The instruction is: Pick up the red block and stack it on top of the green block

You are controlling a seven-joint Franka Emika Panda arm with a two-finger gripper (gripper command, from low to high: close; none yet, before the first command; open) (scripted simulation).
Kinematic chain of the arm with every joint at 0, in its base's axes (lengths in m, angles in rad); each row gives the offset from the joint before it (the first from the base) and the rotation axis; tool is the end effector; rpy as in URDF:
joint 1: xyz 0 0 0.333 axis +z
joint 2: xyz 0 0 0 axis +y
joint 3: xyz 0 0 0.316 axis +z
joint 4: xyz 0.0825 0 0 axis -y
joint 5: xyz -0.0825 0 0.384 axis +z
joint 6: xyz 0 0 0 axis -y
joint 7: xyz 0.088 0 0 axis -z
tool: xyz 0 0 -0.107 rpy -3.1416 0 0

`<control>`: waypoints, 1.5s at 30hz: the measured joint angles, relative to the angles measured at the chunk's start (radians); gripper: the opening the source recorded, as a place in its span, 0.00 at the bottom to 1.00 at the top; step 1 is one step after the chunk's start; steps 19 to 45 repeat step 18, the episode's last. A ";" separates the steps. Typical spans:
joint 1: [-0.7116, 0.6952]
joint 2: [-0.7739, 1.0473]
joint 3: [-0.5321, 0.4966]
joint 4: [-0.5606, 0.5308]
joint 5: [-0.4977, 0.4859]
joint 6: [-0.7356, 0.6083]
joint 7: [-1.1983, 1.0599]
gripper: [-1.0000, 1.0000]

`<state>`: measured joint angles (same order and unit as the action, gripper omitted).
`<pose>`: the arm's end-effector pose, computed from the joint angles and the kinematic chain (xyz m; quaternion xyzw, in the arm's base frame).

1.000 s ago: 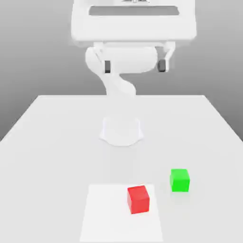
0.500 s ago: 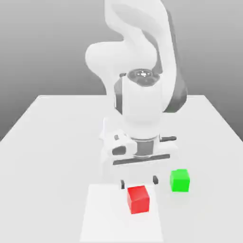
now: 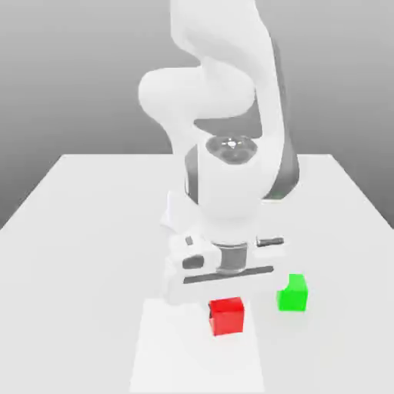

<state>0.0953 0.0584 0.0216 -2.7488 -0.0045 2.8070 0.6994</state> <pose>0.3900 0.0462 0.2010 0.9585 -0.2851 0.0000 0.0001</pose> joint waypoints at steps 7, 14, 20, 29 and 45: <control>0.260 -0.250 0.136 -0.128 0.086 -0.120 -0.105 0.00; 0.272 -0.071 0.162 -0.140 0.003 0.070 -0.054 0.00; 0.268 -0.037 0.157 -0.139 -0.019 0.101 -0.038 1.00; 0.268 -0.037 0.157 -0.139 -0.019 0.101 -0.038 1.00; 0.268 -0.037 0.157 -0.139 -0.019 0.101 -0.038 1.00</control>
